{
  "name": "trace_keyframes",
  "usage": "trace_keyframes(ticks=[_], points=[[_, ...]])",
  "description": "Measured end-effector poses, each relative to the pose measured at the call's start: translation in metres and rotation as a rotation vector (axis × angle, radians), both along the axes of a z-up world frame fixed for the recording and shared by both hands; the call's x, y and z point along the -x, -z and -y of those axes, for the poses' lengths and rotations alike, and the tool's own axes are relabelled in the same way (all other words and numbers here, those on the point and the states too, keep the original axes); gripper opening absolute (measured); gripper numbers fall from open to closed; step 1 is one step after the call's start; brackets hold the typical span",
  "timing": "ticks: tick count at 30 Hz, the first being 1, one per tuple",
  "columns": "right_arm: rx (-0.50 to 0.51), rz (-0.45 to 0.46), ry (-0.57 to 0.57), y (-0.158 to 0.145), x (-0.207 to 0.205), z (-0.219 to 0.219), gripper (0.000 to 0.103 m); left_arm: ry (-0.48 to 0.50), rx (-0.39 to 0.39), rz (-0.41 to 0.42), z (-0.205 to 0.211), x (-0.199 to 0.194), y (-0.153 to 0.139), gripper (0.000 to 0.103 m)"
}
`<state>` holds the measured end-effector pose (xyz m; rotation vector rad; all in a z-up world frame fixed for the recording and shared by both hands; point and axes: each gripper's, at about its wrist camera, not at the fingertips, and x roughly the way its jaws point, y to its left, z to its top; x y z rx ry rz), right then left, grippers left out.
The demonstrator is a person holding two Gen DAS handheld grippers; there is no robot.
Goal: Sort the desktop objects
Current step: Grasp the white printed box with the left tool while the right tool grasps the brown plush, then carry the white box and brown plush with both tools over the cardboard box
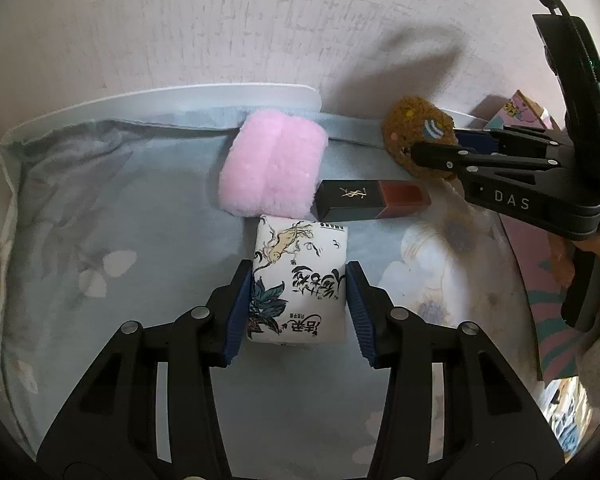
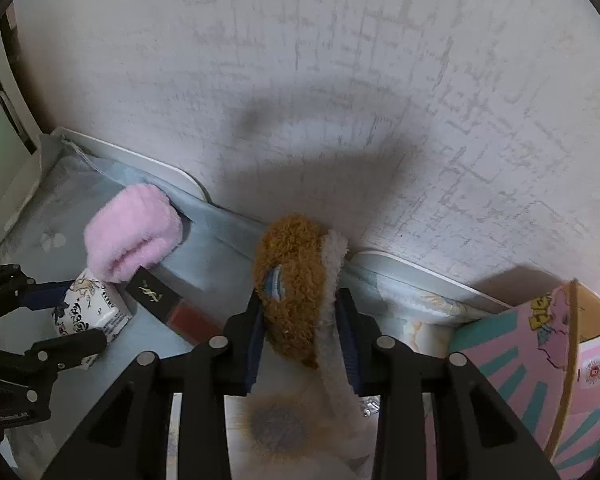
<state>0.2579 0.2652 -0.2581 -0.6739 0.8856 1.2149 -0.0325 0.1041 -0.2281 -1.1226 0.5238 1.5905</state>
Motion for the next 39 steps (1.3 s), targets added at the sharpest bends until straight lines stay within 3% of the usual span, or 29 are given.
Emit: trace_keyframes(ticks=[18, 22, 24, 31, 39], points=[[-0.058, -0.085, 0.058, -0.040, 0.024, 0.043, 0.031, -0.008, -0.054, 0.029, 0.021, -0.001, -0.043, 0.042], [-0.078, -0.103, 0.062, -0.054, 0.028, 0.033, 0.031, -0.027, -0.058, 0.039, 0.030, 0.004, -0.056, 0.042], [-0.090, -0.112, 0.064, -0.062, 0.030, 0.050, 0.031, -0.040, -0.066, 0.050, 0.038, 0.002, -0.062, 0.042], [-0.132, -0.138, 0.076, -0.095, 0.049, 0.075, 0.031, -0.054, -0.107, 0.045, 0.055, -0.004, -0.105, 0.042], [-0.170, -0.148, 0.132, -0.131, 0.043, 0.121, 0.031, -0.019, -0.182, 0.026, 0.049, -0.027, -0.154, 0.042]])
